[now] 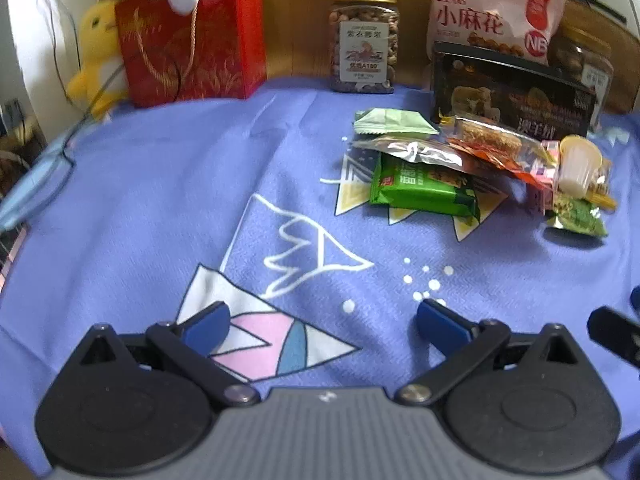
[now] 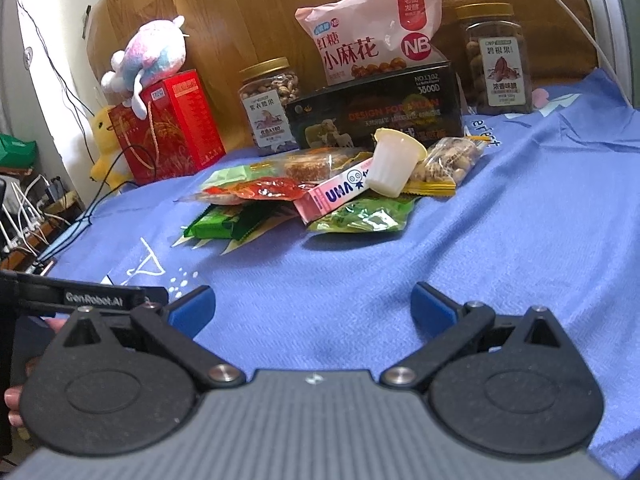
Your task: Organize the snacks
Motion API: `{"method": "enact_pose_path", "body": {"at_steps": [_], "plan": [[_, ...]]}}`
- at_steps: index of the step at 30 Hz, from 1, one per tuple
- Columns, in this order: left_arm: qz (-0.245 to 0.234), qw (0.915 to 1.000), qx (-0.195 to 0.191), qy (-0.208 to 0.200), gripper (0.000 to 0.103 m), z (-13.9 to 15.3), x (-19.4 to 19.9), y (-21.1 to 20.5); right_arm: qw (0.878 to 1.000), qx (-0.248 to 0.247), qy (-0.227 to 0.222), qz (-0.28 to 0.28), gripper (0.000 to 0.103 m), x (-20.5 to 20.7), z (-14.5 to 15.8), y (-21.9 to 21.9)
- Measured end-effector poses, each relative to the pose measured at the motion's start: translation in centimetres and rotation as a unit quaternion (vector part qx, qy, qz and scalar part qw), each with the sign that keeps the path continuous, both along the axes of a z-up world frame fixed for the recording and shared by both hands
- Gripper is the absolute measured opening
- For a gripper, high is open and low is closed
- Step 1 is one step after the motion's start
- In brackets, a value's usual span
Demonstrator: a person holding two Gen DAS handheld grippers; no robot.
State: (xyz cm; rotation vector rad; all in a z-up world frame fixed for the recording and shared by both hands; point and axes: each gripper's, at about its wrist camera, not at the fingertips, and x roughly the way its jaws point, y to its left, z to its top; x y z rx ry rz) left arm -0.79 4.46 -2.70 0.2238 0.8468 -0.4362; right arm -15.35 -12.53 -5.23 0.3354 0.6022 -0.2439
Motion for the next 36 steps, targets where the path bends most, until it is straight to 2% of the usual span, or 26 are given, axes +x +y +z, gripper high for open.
{"method": "enact_pose_path", "body": {"at_steps": [7, 13, 17, 21, 25, 30, 36], "plan": [[-0.012, 0.9998, -0.008, -0.016, 0.103, -0.3, -1.0, 0.5, 1.0, -0.003, 0.008, -0.021, 0.103, -0.4, 0.2, 0.2], [-0.012, 0.998, -0.03, -0.055, 0.103, -0.9, -2.2, 1.1, 0.999, 0.004, 0.006, -0.045, 0.103, -1.2, 0.3, 0.1], [-0.017, 0.9978, -0.033, -0.055, 0.103, -0.8, -2.1, 1.2, 0.998, 0.007, 0.006, -0.06, 0.103, -1.9, 0.3, 0.4], [-0.028, 0.9958, -0.043, -0.076, 0.103, -1.2, -2.8, 1.7, 0.997, 0.001, 0.01, -0.071, 0.103, -2.2, 0.4, 1.0], [-0.03, 0.9954, -0.046, -0.079, 0.103, -1.2, -3.1, 1.8, 0.997, -0.003, 0.011, -0.078, 0.103, -2.6, 0.4, 1.5], [-0.037, 0.9961, -0.042, -0.068, 0.103, -1.0, -3.0, 1.9, 0.996, 0.007, 0.003, -0.09, 0.103, -2.9, 0.3, 1.5], [-0.046, 0.9968, -0.036, -0.055, 0.103, -0.9, -2.7, 1.9, 0.996, -0.004, 0.006, -0.088, 0.103, -2.8, 0.3, 1.9]]}}
